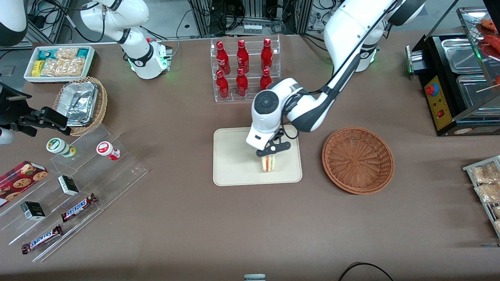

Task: Place sandwich from basket to tray
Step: 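Lift the sandwich and carry it over the cream tray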

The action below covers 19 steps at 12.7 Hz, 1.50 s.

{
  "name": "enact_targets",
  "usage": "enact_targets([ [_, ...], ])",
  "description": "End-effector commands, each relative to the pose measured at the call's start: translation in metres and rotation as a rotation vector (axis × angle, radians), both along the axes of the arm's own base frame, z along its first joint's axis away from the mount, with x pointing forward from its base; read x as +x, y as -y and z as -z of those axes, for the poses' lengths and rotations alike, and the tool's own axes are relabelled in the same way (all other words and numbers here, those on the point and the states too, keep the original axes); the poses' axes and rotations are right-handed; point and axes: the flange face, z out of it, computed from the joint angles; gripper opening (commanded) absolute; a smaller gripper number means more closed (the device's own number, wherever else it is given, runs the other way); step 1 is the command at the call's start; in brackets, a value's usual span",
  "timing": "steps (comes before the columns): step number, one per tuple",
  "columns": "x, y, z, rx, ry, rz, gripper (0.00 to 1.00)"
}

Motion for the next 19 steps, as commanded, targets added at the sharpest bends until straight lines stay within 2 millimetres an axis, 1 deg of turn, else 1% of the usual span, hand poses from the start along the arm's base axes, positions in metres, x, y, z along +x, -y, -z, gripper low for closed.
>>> enact_targets([
  [1,0.015,0.022,0.01,0.044,-0.035,-0.042,0.04],
  [2,0.02,0.025,0.01,0.055,-0.049,-0.049,0.04],
  [3,0.012,0.037,0.01,0.058,-0.051,-0.035,0.04],
  [4,0.009,0.04,0.012,0.063,-0.048,-0.042,0.04],
  [7,0.011,0.042,0.014,0.062,-0.047,-0.048,0.05],
  [9,0.01,0.042,0.02,0.067,-0.053,-0.05,0.08],
  [10,0.007,0.044,0.021,0.069,-0.053,-0.051,0.17],
  [11,0.006,0.045,0.021,0.068,-0.052,-0.052,0.37],
  [12,0.007,0.045,0.021,0.068,-0.053,-0.052,0.65],
  [13,0.008,0.044,0.02,0.066,-0.053,-0.049,1.0],
  [16,0.013,0.041,0.007,0.054,-0.047,-0.05,1.0],
  [17,0.019,0.036,-0.009,0.045,-0.025,-0.055,1.0],
  [18,0.016,0.034,-0.03,0.054,-0.015,-0.049,1.0],
  [19,0.012,0.031,-0.045,0.078,-0.021,-0.029,1.0],
])
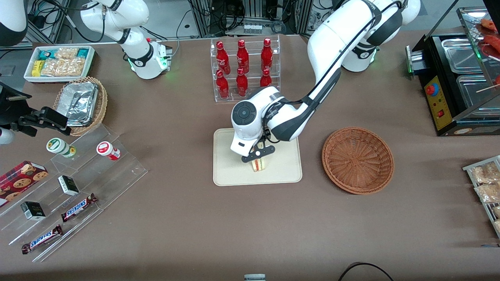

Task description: Place sandwich from basket to tray

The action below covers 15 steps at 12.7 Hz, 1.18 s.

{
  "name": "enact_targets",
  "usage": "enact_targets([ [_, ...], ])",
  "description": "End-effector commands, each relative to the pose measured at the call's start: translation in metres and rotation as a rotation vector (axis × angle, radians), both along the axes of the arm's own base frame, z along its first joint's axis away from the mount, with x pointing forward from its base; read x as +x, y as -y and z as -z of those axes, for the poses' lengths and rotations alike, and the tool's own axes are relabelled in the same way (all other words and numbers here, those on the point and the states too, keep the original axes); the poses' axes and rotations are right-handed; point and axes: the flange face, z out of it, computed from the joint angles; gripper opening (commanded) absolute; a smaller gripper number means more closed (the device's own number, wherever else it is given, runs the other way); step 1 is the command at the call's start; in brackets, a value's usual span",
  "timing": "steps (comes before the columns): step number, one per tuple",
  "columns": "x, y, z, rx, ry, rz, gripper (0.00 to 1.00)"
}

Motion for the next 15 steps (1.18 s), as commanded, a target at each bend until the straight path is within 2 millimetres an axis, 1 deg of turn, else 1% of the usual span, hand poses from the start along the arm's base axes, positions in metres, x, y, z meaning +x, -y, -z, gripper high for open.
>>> enact_targets([
  [1,-0.006,-0.012,-0.061,0.053,0.013,0.058,1.0],
  [2,-0.009,-0.018,-0.083,0.064,0.005,0.096,1.0],
  [3,-0.007,-0.03,-0.104,0.076,0.002,0.14,1.0],
  [4,0.009,-0.054,-0.12,0.059,-0.019,0.178,1.0],
  [5,0.012,-0.064,-0.137,0.02,-0.043,0.203,1.0],
  [6,0.013,-0.069,-0.152,-0.004,-0.043,0.219,1.0],
  [7,0.022,-0.09,-0.16,0.016,-0.063,0.195,1.0],
  [8,0.028,-0.111,-0.164,0.05,-0.103,0.174,1.0],
  [9,0.038,-0.133,-0.18,0.052,-0.092,0.144,1.0],
  [10,0.051,-0.162,-0.19,0.048,-0.095,0.139,1.0],
  [11,0.05,-0.179,-0.196,0.054,-0.114,0.192,1.0],
  [12,0.051,-0.198,-0.197,0.063,-0.139,0.228,1.0],
  [14,0.051,-0.234,-0.203,0.083,-0.155,0.218,1.0],
  [15,0.054,-0.257,-0.208,0.079,-0.159,0.235,1.0],
])
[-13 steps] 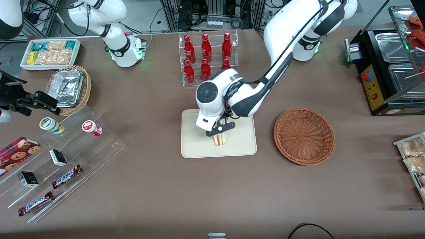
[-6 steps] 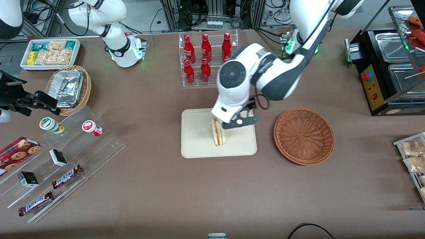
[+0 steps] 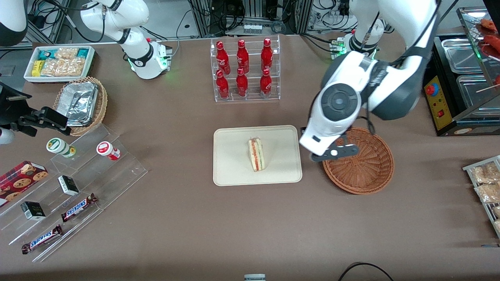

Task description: Place sandwich from basket to tray

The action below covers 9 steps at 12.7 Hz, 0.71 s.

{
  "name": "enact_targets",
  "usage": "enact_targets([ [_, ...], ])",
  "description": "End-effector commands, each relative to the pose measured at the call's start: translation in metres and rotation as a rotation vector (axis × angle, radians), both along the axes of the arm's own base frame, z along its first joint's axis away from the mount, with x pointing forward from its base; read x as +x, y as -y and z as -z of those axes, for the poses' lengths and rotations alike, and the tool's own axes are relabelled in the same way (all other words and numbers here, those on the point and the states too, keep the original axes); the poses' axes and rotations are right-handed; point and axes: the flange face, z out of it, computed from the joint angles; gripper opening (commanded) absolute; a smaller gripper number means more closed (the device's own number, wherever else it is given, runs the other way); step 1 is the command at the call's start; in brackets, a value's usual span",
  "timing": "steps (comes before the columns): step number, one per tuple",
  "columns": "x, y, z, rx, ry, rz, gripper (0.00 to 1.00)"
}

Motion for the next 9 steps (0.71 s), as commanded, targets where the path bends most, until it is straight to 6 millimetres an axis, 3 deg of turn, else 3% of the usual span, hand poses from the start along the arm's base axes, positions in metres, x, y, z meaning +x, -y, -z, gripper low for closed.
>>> enact_targets([
  [1,-0.011,-0.047,-0.014,-0.008,-0.022,0.069,1.0],
  [3,-0.013,-0.08,-0.021,-0.012,-0.024,0.08,1.0],
  [5,-0.016,-0.093,-0.032,-0.018,-0.019,0.091,1.0],
  [8,-0.029,-0.132,-0.045,-0.074,-0.04,0.111,1.0],
  [9,-0.03,-0.156,-0.049,-0.093,-0.046,0.108,1.0],
])
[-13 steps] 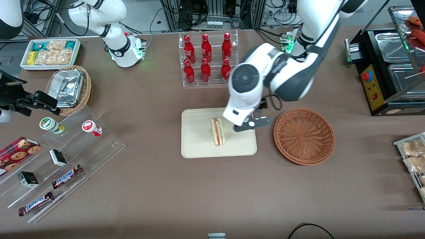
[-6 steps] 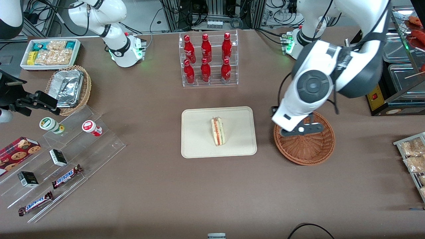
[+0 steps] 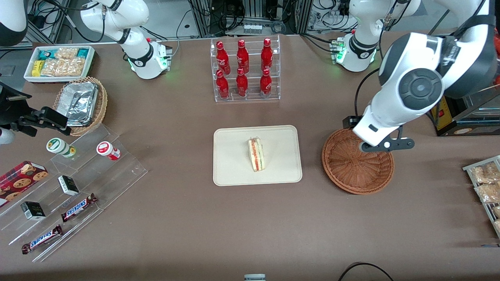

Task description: Place sandwich from basket to tray

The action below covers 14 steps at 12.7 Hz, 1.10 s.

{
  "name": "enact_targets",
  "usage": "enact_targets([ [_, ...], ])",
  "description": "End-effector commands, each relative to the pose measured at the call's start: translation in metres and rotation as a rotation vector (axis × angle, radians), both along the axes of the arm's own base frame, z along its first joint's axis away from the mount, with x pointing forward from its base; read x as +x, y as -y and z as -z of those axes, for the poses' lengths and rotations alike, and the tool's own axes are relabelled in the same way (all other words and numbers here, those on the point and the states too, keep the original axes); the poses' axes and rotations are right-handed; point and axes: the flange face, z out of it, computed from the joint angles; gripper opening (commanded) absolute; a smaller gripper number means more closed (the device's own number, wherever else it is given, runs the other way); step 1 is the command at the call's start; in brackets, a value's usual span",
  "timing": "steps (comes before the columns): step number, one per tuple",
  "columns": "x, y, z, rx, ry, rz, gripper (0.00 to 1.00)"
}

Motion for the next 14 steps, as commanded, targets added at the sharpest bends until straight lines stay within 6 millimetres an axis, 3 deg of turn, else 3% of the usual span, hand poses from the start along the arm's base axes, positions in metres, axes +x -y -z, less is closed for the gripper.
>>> enact_targets([
  [1,-0.02,-0.054,-0.02,-0.056,-0.017,0.013,1.0],
  [3,-0.026,-0.093,-0.036,-0.084,-0.056,0.028,1.0],
  [6,-0.029,-0.134,-0.054,-0.095,-0.04,0.004,1.0],
  [10,-0.033,-0.168,-0.087,-0.095,-0.002,-0.01,1.0],
  [14,-0.03,-0.182,-0.092,-0.092,0.038,-0.035,1.0],
])
